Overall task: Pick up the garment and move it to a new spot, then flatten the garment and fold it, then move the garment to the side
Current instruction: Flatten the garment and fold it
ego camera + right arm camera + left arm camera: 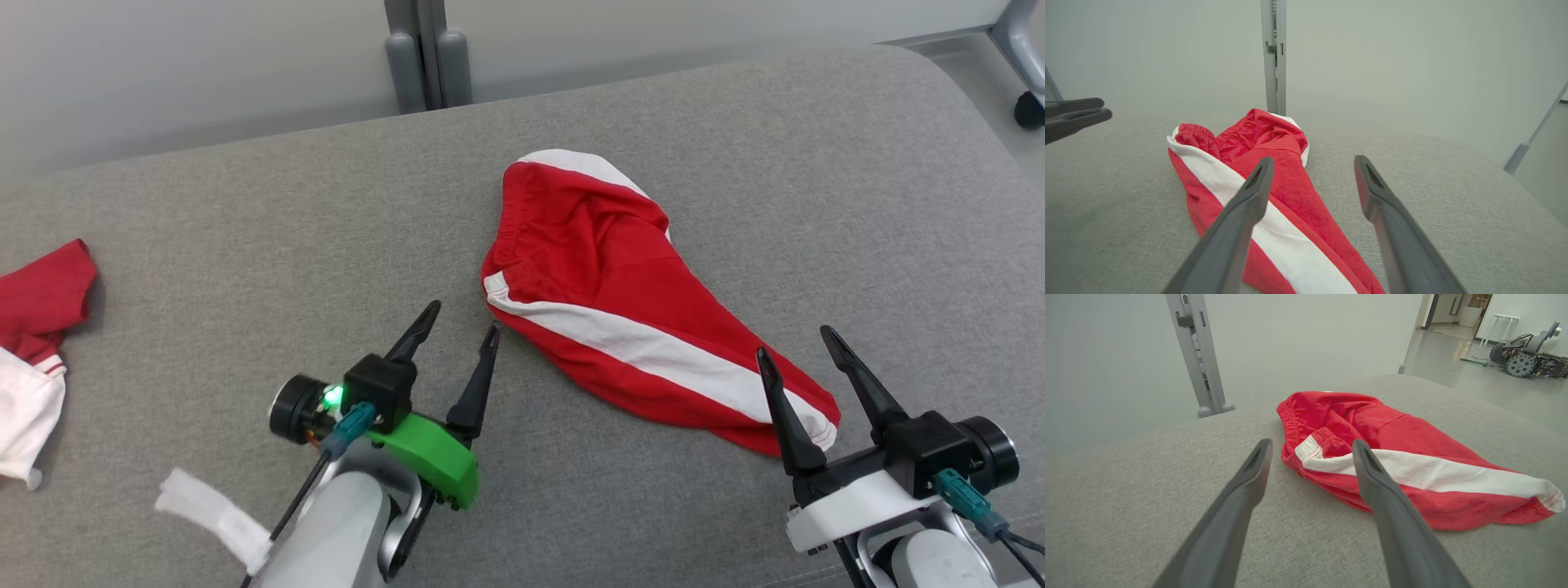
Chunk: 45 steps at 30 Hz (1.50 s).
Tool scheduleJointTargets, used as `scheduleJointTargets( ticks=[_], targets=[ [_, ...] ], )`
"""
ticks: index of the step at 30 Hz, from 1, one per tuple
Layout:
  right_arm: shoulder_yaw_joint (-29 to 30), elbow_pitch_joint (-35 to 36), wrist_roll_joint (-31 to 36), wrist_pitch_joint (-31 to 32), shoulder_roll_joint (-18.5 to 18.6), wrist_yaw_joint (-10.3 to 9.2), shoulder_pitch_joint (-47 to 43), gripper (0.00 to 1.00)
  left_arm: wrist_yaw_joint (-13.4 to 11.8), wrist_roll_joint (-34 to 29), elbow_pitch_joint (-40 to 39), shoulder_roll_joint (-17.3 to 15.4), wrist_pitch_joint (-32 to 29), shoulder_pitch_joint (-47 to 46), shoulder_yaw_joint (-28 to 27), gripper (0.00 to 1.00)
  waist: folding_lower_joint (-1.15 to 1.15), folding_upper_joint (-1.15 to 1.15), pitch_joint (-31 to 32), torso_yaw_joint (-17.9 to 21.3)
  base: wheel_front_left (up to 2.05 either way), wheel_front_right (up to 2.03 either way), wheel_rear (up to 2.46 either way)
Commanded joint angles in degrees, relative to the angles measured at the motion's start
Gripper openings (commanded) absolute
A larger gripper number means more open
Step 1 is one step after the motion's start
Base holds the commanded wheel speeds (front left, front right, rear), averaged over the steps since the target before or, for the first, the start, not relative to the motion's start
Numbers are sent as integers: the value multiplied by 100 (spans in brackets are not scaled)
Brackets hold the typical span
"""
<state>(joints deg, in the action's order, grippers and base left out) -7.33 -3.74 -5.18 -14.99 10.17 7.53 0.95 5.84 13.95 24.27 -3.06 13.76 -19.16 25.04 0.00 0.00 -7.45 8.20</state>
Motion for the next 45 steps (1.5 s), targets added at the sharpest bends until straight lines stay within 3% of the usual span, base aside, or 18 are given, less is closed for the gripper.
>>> scheduleJointTargets(
  ticks=[1,12,23,24,25,26,31,38,45],
  targets=[
    [1,4,70,-26,20,-8,101,100,79,26,171,-76,-114,-303,145,100,0,0,-141,124,0,0,0],
    [-47,68,173,-24,-172,-8,314,100,161,609,1488,-778,-851,-2048,1696,100,0,0,-521,507,0,0,0],
    [23,32,175,-24,-219,-8,312,100,163,1280,2015,-1159,-724,-2636,2722,100,0,0,-559,618,0,0,0],
    [27,25,187,-24,-230,-8,308,100,163,1356,2031,-1153,-740,-2640,2798,89,0,0,-554,616,0,0,0],
    [36,17,202,-24,-243,-8,299,100,163,1441,2053,-1156,-762,-2650,2884,40,0,0,-545,611,0,0,0],
    [41,8,217,-24,-254,-8,290,100,163,1522,2061,-1166,-774,-2661,2957,0,0,0,-538,608,0,0,0],
    [37,-92,257,-24,-262,-8,273,100,162,1973,2059,-1210,-700,-2718,3180,0,0,0,-476,582,0,0,0],
    [-202,-626,467,11,103,-8,156,100,163,2691,1993,-1253,-710,-2734,3235,0,0,0,-303,574,0,0,0],
    [-524,-1336,88,298,309,-9,437,100,163,3154,2089,-1316,-940,-2774,3370,0,0,0,-150,645,0,0,0]
  ],
)
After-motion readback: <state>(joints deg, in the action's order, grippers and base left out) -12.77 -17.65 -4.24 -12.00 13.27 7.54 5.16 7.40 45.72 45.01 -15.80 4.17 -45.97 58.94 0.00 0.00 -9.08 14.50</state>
